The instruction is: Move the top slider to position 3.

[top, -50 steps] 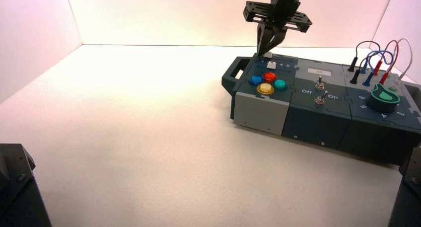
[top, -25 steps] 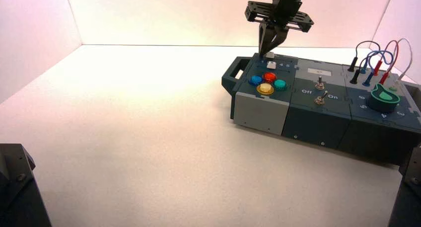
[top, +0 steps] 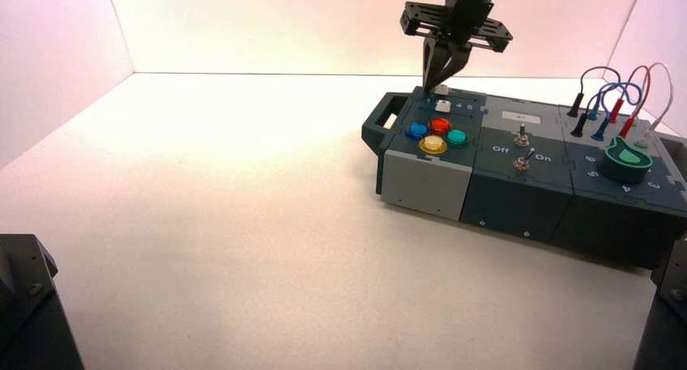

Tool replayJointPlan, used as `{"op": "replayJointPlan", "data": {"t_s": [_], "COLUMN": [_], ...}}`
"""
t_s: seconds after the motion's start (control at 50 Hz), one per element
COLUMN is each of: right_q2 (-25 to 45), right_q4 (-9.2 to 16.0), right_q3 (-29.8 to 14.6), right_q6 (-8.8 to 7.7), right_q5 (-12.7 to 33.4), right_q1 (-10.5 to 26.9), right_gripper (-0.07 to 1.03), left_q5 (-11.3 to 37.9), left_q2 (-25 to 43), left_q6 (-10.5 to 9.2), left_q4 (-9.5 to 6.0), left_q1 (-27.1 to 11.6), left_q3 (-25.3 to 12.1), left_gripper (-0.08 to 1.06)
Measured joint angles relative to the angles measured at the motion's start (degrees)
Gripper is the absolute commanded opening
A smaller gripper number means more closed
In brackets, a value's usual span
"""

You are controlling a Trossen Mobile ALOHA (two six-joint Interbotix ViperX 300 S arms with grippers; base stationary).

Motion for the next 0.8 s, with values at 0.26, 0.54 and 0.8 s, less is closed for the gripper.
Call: {"op": "replayJointPlan", "data": {"t_s": [0.26,0.54,0.8], "right_q2": [0.0,0.0,0.0], "right_q4": [-0.18,-0.26,-0.18], "right_q3": [0.0,0.09,0.26], "right_q6": [0.0,0.09,0.09], "right_q5": [0.09,0.0,-0.09], "right_q1": [-0.7,-0.79,-0.79], "right_gripper": [-0.02,-0.02,-0.02], "left_q5": [0.0,0.0,0.0], "left_q2": [0.0,0.0,0.0], "left_q6": [0.0,0.09,0.09], "left_q4": [0.0,0.0,0.0], "left_q1": [0.0,0.0,0.0], "left_q3": [0.0,0.0,0.0], "left_gripper": [-0.03,-0.03,-0.03]}}
